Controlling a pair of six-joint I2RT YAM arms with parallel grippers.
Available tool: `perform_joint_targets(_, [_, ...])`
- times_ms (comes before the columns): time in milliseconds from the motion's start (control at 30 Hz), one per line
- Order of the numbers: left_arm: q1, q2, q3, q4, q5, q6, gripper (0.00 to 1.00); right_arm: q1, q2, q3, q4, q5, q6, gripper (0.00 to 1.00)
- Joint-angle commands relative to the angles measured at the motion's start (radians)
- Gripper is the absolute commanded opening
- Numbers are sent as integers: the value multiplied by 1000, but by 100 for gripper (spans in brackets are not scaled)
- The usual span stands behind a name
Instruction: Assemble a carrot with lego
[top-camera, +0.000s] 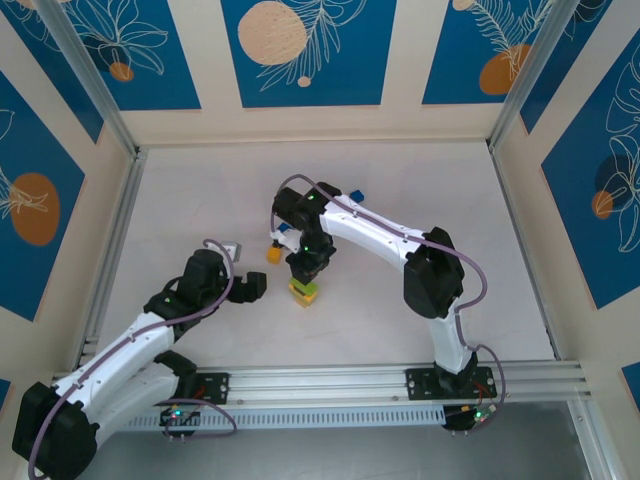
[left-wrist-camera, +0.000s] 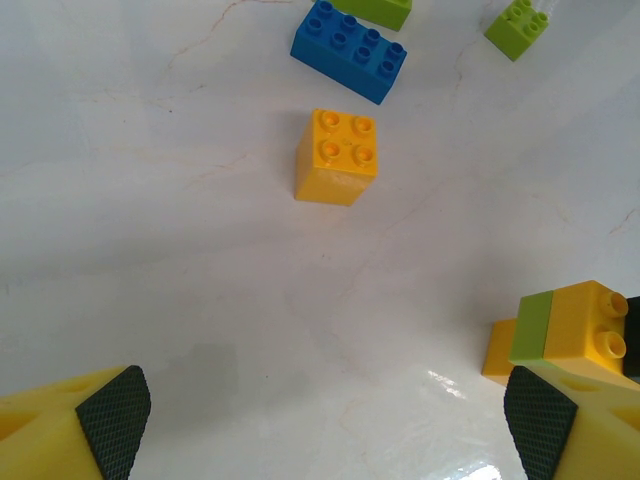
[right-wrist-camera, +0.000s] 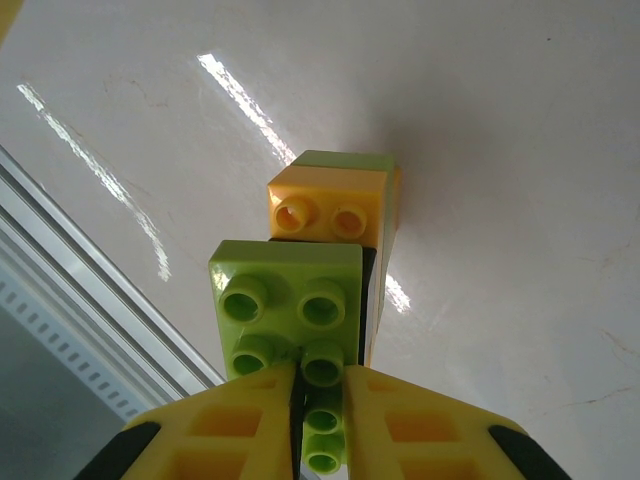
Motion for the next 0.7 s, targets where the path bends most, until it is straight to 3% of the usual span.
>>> perform_joint_targets(0, [-10, 3, -8, -11, 6, 1, 94, 16, 55, -18, -55, 48, 18, 20])
perform_joint_targets(200, [-10, 5, -6, -12, 6, 4, 94, 36, 67, -4, -77, 76, 30, 20])
perform_joint_targets(667, [-11, -17, -12, -15, 5, 2, 94, 37, 85, 44, -22, -1, 69, 22])
